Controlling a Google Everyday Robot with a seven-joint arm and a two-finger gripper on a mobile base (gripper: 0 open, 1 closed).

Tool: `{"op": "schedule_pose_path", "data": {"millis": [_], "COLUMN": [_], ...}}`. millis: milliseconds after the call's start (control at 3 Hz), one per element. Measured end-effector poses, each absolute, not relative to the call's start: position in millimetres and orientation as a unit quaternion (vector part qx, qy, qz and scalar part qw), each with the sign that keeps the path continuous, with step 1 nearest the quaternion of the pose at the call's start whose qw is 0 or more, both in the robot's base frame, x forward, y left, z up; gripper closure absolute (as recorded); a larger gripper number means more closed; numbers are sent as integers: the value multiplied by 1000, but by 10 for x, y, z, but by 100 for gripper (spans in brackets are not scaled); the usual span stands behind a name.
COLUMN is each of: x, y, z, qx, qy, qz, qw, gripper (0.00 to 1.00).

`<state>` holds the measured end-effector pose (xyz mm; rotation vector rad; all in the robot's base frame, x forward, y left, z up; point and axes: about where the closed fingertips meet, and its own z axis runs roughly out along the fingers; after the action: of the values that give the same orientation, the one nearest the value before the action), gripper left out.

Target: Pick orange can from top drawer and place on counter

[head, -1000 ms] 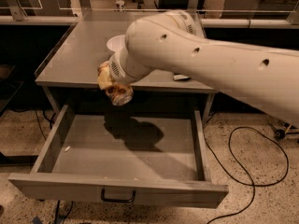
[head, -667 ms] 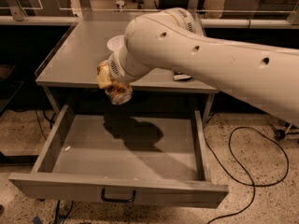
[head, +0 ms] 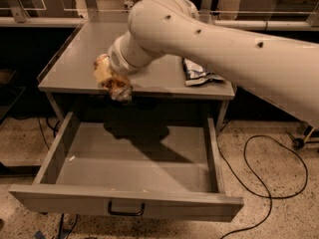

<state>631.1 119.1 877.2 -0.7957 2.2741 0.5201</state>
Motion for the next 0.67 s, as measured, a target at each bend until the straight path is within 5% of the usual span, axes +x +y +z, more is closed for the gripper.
{"op": "schedule_pose_path", "data": {"millis": [667], "x": [6726], "y": [1547], "z": [9376], "qx": [-343], "qy": [838], "qz": [224], "qw": [361], "gripper": [100]}}
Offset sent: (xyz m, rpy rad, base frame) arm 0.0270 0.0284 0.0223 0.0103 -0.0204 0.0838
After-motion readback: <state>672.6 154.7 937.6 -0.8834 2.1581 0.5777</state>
